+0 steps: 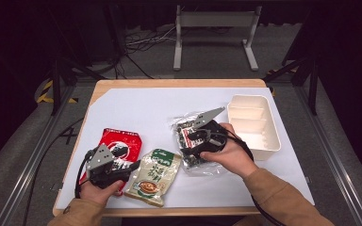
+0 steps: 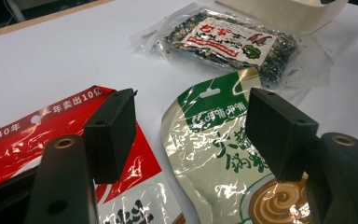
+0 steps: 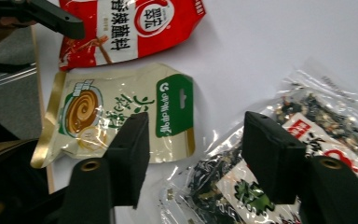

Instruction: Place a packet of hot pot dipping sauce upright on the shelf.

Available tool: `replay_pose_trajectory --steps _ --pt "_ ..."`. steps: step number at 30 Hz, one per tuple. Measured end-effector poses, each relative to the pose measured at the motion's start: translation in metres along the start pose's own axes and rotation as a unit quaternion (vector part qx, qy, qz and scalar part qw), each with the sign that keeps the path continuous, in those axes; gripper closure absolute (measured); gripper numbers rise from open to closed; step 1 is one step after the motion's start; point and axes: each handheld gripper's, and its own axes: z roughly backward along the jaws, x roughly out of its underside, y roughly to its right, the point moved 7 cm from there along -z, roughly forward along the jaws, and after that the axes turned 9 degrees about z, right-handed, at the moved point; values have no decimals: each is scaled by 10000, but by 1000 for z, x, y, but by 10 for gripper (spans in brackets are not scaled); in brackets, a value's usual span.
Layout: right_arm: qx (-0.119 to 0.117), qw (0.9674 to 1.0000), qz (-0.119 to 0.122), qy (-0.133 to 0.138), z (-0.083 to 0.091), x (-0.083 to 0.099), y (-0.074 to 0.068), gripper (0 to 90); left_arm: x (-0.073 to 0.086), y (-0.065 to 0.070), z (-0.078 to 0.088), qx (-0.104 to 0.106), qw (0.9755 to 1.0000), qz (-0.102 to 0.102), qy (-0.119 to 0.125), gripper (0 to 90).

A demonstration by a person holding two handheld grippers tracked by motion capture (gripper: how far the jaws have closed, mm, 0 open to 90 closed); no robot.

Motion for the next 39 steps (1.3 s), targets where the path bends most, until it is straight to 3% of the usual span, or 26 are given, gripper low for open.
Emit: replay_pose_trajectory --steps 17,39 --pt "-405 9978 -39 -517 -51 -1 10 408 14 -7 12 -228 9997 99 -83 333" --pt "-883 9917 -271 -898 -86 16 4 436 16 -8 9 -211 9996 86 -164 322"
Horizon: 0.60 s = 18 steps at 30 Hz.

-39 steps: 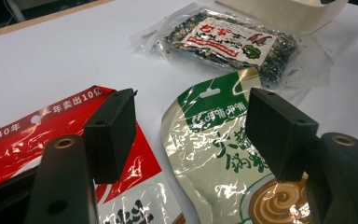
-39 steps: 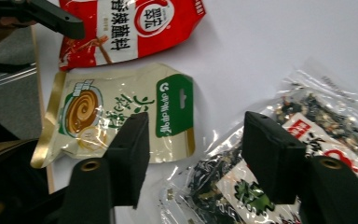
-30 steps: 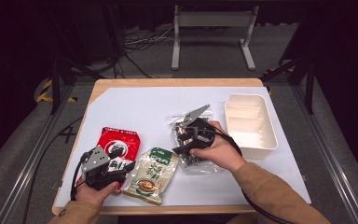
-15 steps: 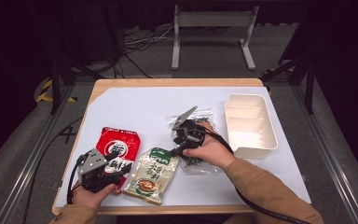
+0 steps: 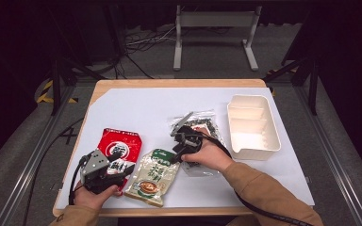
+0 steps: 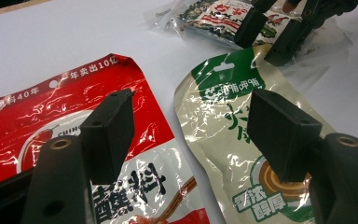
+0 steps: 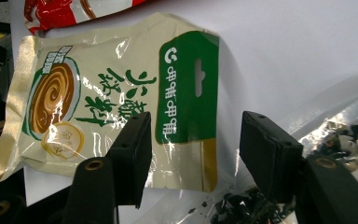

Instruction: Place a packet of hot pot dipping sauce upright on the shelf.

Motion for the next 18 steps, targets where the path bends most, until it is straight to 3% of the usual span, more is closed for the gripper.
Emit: replay_pose_trajectory --steps 10,18 --pt "-250 9997 -21 -67 -12 -2 -4 444 0 1 -1 30 10000 -23 -18 321" --pt "-400 9992 40 -38 -6 -6 -12 527 1 1 -1 5 10000 -13 -27 318"
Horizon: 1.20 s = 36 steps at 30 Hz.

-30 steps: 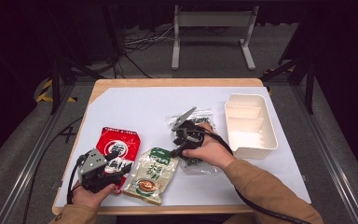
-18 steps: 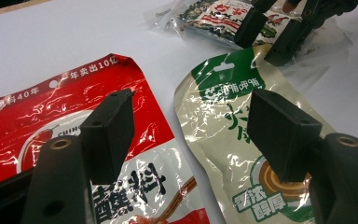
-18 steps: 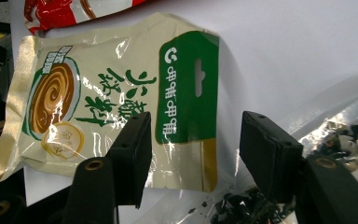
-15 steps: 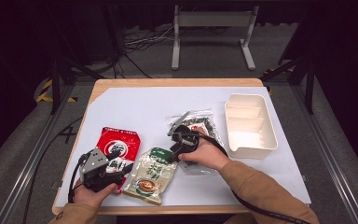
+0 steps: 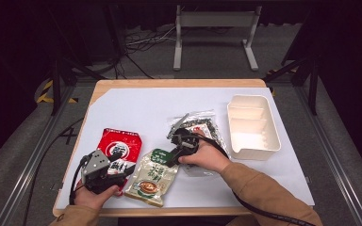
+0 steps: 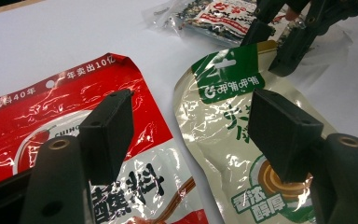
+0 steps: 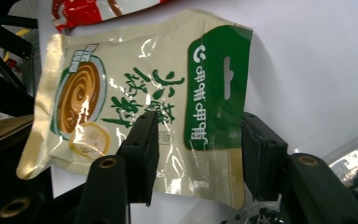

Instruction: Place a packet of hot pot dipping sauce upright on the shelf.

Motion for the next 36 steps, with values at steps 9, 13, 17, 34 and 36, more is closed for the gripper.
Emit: replay_pose_trajectory --steps 9,13,17,34,36 --pt "-378 9989 283 13 0 -9 -22 585 1 0 -2 28 10000 4 -13 314" --pt "-420 9977 489 -200 -10 -8 -26 575 1 0 -2 31 10000 11 -18 313" --pt "-378 9969 520 -463 -20 -4 -26 573 1 0 -2 30 10000 0 -19 312" --pt "180 9915 1006 -805 -31 1 -15 881 2 -4 -2 -65 9999 54 -54 309" --pt "165 9918 987 -788 -30 0 -15 886 1 -4 -2 -70 10000 50 -40 309"
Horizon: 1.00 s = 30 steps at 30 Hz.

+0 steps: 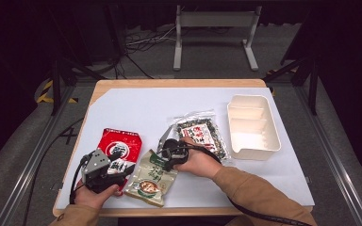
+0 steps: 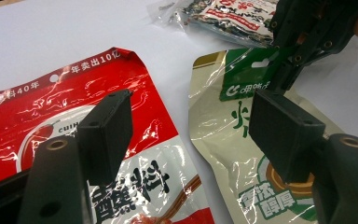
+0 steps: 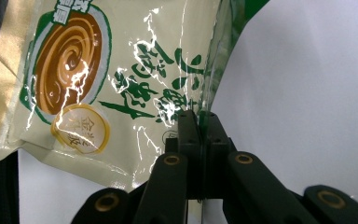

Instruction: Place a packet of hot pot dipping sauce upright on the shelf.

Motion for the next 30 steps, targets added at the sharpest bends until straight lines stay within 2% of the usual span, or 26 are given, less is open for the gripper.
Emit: replay_pose_trajectory --steps 3,4,6,7,11,15,18,20,25,30 --pt "18 10000 54 32 1 0 1 887 0 0 0 -13 10000 -1 10 309" --pt "-5 10000 -20 27 2 0 0 888 0 -1 0 -86 10000 -1 -33 309" --pt "-22 10000 -5 52 5 -1 0 888 1 -5 0 -216 9997 90 -74 316" --pt "-56 9999 -97 71 6 -2 -2 888 2 -6 0 -215 9996 137 -94 316" --pt "-119 9999 -88 75 14 -2 -3 889 1 -10 2 -203 9994 285 -18 314" --pt "-179 9997 -133 105 21 -4 -6 891 0 -9 2 -191 9995 262 14 314" --pt "-252 9994 -96 226 30 -7 -7 892 0 -9 2 -185 9996 218 -12 314" --pt "-293 9992 -83 270 35 -9 -10 892 0 -10 2 -233 9994 256 -17 315" --pt "-491 9976 -192 460 52 -18 -20 893 -1 -12 2 -259 9993 276 -28 316" --pt "-461 9974 -182 526 66 -25 -27 894 -1 -13 1 -332 9990 305 -38 318"
